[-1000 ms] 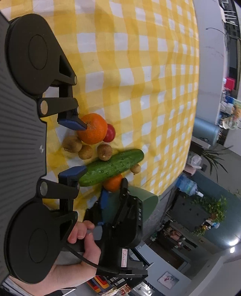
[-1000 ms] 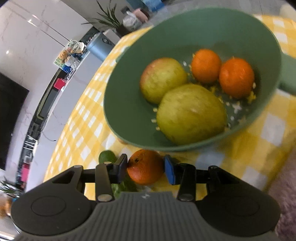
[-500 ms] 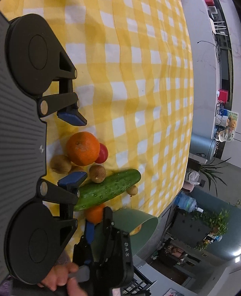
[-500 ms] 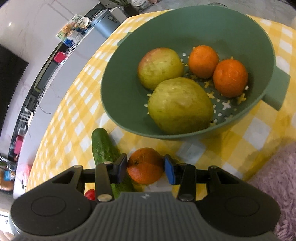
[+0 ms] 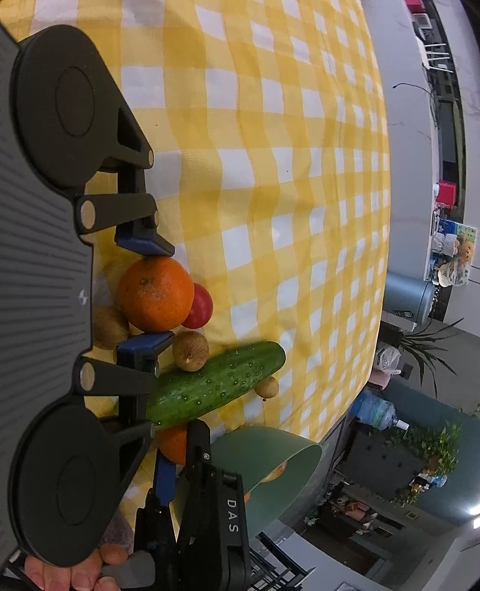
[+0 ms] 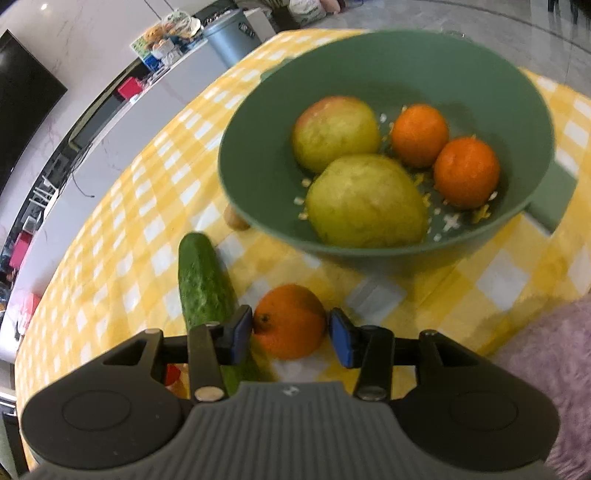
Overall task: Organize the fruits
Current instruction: 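Grasp an orange with the left tool while the right tool grasps another orange, then carry both held oranges up and over the green colander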
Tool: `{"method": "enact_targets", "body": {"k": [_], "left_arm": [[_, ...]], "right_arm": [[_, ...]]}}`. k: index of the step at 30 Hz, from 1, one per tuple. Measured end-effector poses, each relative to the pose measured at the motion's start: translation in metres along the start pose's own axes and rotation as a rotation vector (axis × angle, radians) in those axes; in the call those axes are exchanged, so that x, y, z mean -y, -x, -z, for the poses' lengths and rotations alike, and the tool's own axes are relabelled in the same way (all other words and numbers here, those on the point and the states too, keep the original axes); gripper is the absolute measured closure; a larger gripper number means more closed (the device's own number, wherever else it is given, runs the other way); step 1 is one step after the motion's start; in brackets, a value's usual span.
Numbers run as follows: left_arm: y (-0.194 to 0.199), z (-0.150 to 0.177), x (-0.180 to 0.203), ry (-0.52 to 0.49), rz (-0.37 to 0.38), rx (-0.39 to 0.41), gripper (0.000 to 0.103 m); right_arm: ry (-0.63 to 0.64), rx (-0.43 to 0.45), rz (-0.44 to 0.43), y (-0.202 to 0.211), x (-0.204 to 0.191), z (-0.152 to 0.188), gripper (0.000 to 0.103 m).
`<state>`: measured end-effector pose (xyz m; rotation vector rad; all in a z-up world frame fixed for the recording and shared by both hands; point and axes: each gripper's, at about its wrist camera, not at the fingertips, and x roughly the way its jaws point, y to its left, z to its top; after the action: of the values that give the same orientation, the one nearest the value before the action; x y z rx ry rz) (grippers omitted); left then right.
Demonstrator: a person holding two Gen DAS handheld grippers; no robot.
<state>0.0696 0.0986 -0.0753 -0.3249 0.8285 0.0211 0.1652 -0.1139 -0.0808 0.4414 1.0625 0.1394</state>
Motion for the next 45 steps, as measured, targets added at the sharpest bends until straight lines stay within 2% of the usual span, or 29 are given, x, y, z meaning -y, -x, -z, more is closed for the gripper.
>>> {"method": "enact_targets", "body": {"k": [8,12,16,20,26,35,37,41,45], "left_arm": [[0.002,0.002,0.005,-0.028,-0.025,0.014,0.054],[0.005,0.002,0.002,-0.009,-0.019,0.025,0.055],[0.015,0.003,0.007,-0.038,0.016,0.071,0.054],[0.021,0.002,0.012,-0.033,0.042,0.107,0.054],[0.034,0.001,0.016,0.003,0.117,0.162,0.054],[0.038,0.0,0.049,-0.025,0.254,0.215,0.054],[0.036,-0.002,0.057,-0.018,0.298,0.21,0.054],[0.034,-0.007,0.072,-0.006,0.363,0.212,0.054],[0.029,-0.012,0.088,0.025,0.427,0.197,0.054]], "right_arm": [[-0.005,0.019,0.003,0.003,0.001,-0.001,0.062],[0.006,0.038,-0.036,0.009,-0.003,0.0,0.062],[0.011,0.041,-0.114,0.015,-0.008,0.0,0.062],[-0.035,0.029,-0.201,0.023,-0.007,-0.002,0.062],[-0.084,0.076,-0.324,0.044,-0.002,-0.01,0.062],[-0.223,0.235,-0.442,0.079,0.048,-0.043,0.062],[-0.258,0.291,-0.437,0.085,0.063,-0.05,0.062],[-0.284,0.4,-0.356,0.095,0.087,-0.059,0.062],[-0.343,0.409,-0.334,0.091,0.106,-0.065,0.062]]}}
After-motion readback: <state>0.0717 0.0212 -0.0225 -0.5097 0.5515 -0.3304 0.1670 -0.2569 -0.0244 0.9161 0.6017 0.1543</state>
